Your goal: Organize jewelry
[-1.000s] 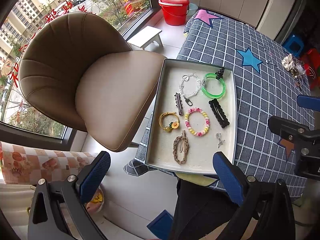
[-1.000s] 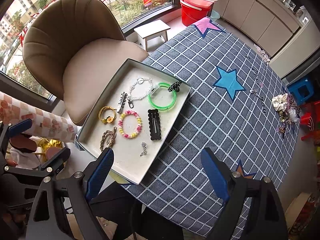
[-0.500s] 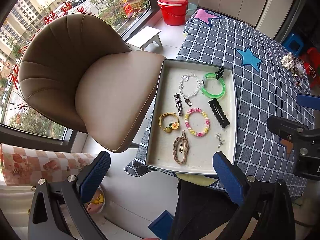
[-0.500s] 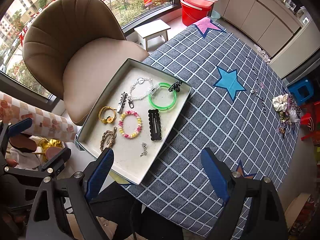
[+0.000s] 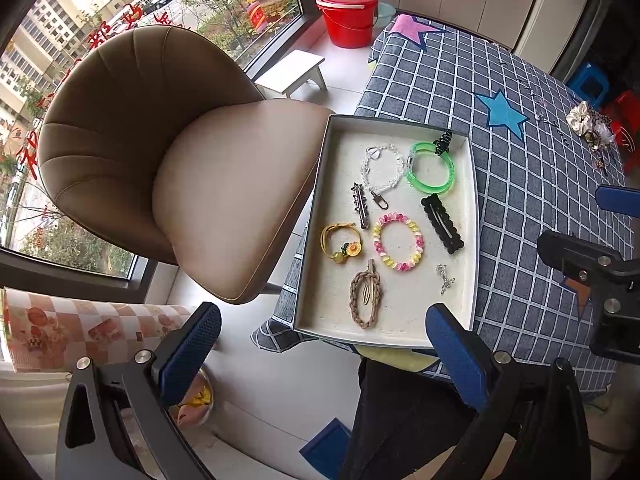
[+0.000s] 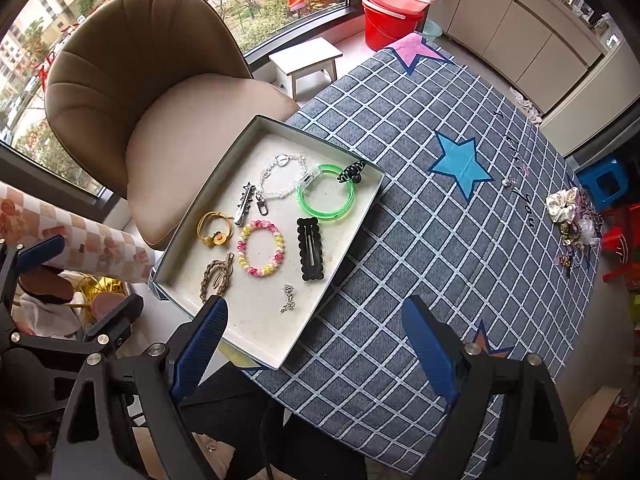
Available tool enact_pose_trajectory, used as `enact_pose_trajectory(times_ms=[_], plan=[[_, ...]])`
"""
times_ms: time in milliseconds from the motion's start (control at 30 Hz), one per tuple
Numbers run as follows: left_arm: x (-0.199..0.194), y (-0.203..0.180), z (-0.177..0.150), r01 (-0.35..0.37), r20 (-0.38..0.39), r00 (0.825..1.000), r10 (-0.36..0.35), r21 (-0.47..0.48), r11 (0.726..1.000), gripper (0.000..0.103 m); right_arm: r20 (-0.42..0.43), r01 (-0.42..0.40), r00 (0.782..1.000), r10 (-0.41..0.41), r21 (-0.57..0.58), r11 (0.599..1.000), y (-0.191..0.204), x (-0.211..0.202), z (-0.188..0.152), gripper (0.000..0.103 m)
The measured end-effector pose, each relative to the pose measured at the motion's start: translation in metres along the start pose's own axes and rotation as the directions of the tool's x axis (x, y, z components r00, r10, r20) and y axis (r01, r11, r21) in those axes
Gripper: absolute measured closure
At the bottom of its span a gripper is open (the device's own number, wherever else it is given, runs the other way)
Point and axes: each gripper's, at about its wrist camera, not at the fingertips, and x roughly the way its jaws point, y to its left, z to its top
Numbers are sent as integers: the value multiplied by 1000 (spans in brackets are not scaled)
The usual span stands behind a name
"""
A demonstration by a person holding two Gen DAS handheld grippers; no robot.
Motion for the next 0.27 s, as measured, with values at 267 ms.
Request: enact_pose_trajectory(times_ms=[267], plan=[[4, 0, 0, -8, -8, 1000, 8, -2, 1000, 0, -6, -1, 1000, 1, 1, 1000, 6, 3, -6, 13]])
